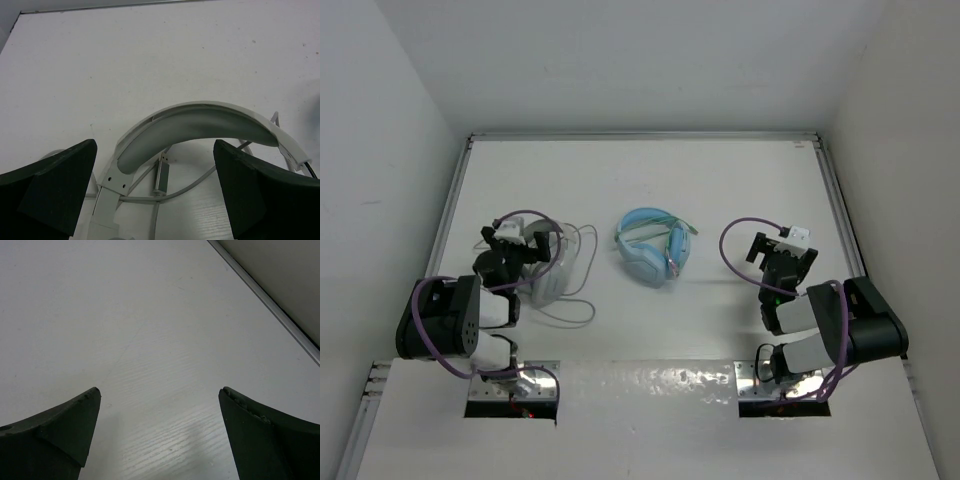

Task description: Wrap the headphones

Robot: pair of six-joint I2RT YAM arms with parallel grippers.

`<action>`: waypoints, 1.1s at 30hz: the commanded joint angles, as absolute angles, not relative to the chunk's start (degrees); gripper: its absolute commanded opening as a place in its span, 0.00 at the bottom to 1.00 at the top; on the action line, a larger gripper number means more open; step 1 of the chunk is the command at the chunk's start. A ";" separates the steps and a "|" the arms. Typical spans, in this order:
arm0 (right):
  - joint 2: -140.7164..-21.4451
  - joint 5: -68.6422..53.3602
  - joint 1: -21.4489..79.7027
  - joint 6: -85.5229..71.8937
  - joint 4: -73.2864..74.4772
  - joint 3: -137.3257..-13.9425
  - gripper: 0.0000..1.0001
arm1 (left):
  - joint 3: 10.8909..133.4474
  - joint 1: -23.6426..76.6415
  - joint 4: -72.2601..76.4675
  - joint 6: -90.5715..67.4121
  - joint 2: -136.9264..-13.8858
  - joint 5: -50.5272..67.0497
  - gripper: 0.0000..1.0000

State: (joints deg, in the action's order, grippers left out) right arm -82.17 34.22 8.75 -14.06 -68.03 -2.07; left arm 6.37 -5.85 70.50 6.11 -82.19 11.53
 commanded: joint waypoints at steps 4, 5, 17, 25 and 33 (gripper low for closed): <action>-78.59 30.69 8.70 -13.46 -69.27 3.34 0.99 | 8.35 -8.25 71.21 8.60 -80.78 22.88 0.98; -77.53 29.46 8.79 -12.66 -68.56 3.17 0.99 | 9.74 -8.78 66.84 10.53 -79.73 27.55 0.97; -54.15 6.70 8.96 -10.46 -29.02 -13.96 0.99 | 71.61 -3.17 -38.10 70.87 -86.30 33.68 0.89; -57.04 1.50 19.15 -0.54 -15.47 -23.64 0.99 | 74.09 1.23 -47.03 90.61 -97.37 22.32 0.91; -59.32 -4.74 23.02 1.23 -13.88 -25.31 0.99 | 71.72 3.60 -35.61 86.14 -106.15 21.80 0.90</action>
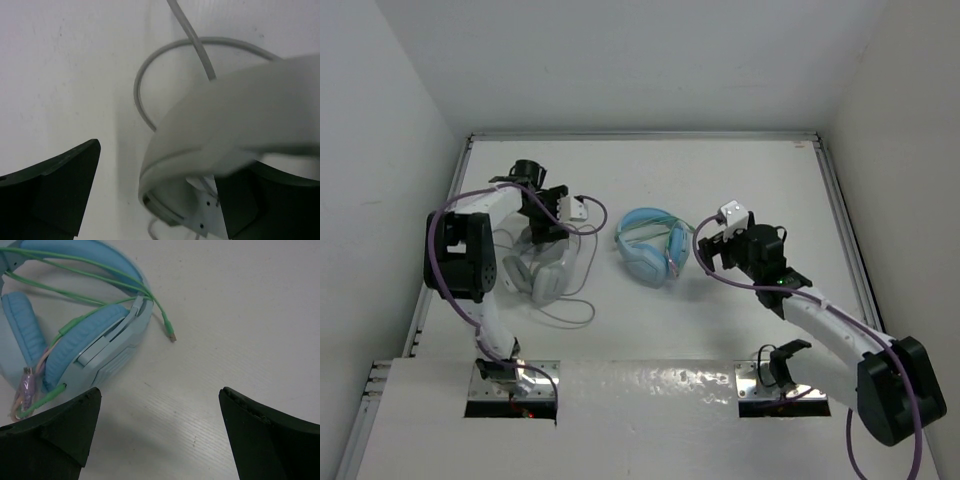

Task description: Wrap the headphones

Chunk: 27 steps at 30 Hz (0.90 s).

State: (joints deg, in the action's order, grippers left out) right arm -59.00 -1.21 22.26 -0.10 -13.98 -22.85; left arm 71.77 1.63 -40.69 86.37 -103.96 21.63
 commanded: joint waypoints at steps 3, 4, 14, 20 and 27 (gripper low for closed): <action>-60.29 -4.57 24.60 2.45 -12.58 -26.10 0.96 | 71.89 4.04 -33.59 81.76 -108.97 22.32 0.70; -60.64 -3.44 25.31 2.63 -11.52 -26.71 0.95 | 72.76 4.04 -32.97 77.04 -109.25 22.32 0.58; -59.06 -3.51 28.03 -3.68 -9.84 -38.05 0.93 | 77.96 0.00 -25.58 31.84 -92.06 13.37 0.00; -64.76 -17.18 31.37 -3.26 -13.27 -45.52 0.94 | 85.59 -4.21 -39.91 28.39 -84.99 19.58 0.00; -69.60 -25.66 31.82 -3.34 -22.75 -49.30 0.98 | 99.99 -9.75 -48.60 20.60 -81.83 23.72 0.00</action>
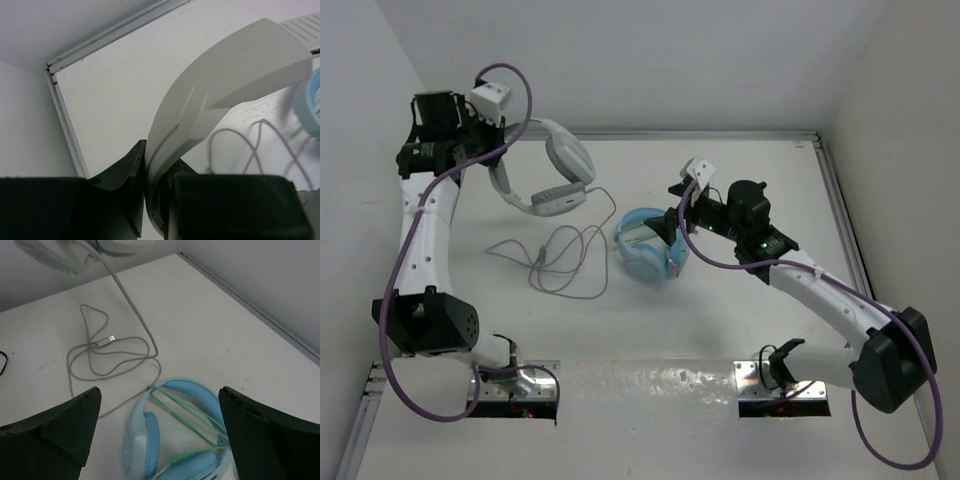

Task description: Wrap the headphones

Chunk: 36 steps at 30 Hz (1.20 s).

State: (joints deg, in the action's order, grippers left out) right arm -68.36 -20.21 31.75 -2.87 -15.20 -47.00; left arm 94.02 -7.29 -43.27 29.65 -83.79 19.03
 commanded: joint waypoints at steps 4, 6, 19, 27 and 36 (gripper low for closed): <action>-75.22 -28.56 32.08 -5.26 -26.18 -52.72 0.99 | 102.22 -14.05 -45.02 8.11 -80.95 29.52 0.00; -80.03 -29.09 32.34 -7.55 -29.42 -53.09 0.99 | 99.59 -14.94 -42.55 0.40 -80.51 32.32 0.00; -117.13 -21.27 40.95 -27.59 -54.48 -73.47 0.95 | 87.89 -22.24 -29.80 -26.36 -82.44 38.33 0.00; -135.07 -7.49 46.05 -28.90 -51.95 -90.25 0.94 | 85.34 -22.24 -24.44 -32.08 -81.74 40.69 0.00; -147.63 3.86 46.23 -33.74 -47.55 -107.21 0.92 | 86.04 -22.24 -23.03 -34.27 -80.86 43.33 0.00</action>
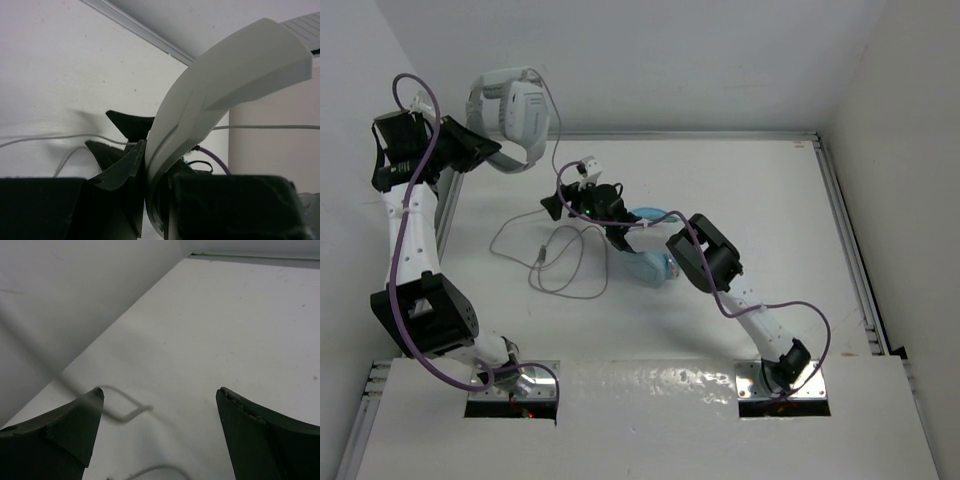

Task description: Wrap the headphones

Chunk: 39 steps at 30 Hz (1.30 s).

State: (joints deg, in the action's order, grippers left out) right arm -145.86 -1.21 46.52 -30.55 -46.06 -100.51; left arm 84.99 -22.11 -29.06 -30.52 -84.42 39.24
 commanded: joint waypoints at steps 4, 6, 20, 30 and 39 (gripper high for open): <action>-154.76 7.64 46.49 -35.94 -45.35 -118.72 0.68 | 84.29 -22.24 -20.40 -36.38 -80.51 43.42 0.00; -157.05 8.52 46.67 -36.30 -46.49 -123.91 0.41 | 83.76 -22.24 -19.16 -36.65 -80.33 43.33 0.00; -126.49 -21.08 56.86 -13.64 -23.93 -88.96 0.00 | 77.17 -21.45 -10.20 -29.37 -84.98 28.14 0.00; -115.59 -32.17 59.33 -5.01 16.41 -99.58 0.00 | 75.86 -7.92 -11.52 -1.16 -88.07 5.39 0.00; -106.96 -13.73 56.35 2.89 40.21 -108.51 0.00 | 69.62 -0.63 -8.54 25.29 -83.34 -3.41 0.00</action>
State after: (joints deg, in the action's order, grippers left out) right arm -110.08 -21.76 57.58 -1.85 28.03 -102.39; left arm 70.39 -3.42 -14.92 13.54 -89.67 0.97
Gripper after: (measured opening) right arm 0.012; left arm 0.118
